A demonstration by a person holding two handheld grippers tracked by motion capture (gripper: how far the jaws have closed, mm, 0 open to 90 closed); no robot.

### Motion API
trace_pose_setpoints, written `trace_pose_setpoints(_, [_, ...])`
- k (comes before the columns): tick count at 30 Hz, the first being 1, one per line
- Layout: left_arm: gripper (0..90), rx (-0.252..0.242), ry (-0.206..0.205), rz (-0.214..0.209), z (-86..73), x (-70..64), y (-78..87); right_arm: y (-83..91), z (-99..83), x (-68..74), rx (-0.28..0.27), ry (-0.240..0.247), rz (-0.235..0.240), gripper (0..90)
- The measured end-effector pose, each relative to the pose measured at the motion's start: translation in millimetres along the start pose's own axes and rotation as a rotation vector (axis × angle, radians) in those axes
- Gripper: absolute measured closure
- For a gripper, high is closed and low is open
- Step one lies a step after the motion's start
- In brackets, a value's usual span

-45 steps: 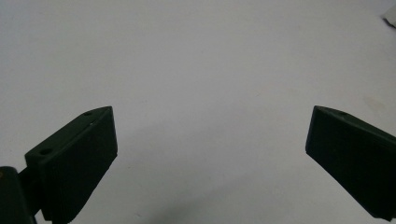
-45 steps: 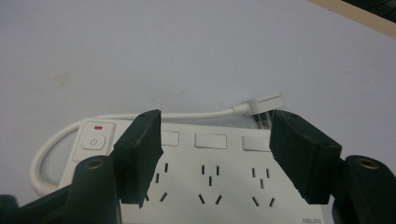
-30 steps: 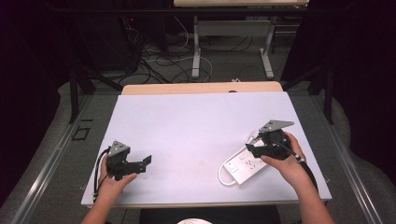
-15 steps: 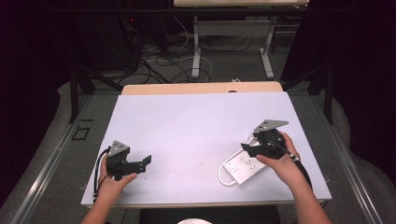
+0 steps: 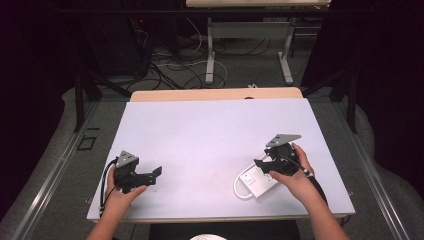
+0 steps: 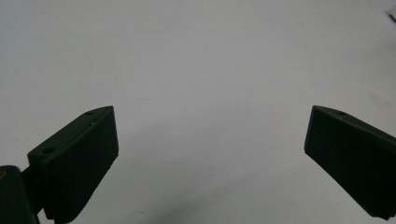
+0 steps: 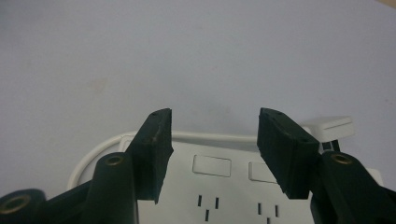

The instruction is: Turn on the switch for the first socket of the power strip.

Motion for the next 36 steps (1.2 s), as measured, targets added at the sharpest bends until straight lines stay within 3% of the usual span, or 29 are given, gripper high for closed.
trace_pose_setpoints(14, [3.6, 0.000, -0.001, 0.003, -0.2, 0.3, -0.1, -11.9, -10.9, 6.8, 0.052, 0.008, 0.040, 48.2])
trace_pose_setpoints(22, [3.8, 0.003, -0.003, 0.003, -0.4, 0.5, -0.4, -18.2, -16.6, 10.9, 0.071, -0.012, 0.062, 56.0])
trace_pose_setpoints(28, [4.0, 0.004, -0.003, 0.002, -0.6, 0.5, -0.7, -22.4, -19.6, 11.9, 0.088, 0.008, 0.083, 64.0])
trace_pose_setpoints(36, [4.3, 0.010, -0.006, -0.002, -0.7, 0.4, -0.5, -23.2, -17.2, 6.0, 0.069, -0.002, 0.048, 70.6])
Point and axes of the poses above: each handheld gripper's, and its own axes: y roughly backward along the jaws, z roughly out of its top, x roughly to its left, the point moved 6 cm from there along -y, roughly forward along the jaws, and after that the axes turned 11 degrees about -y, right-handed, at the moved point
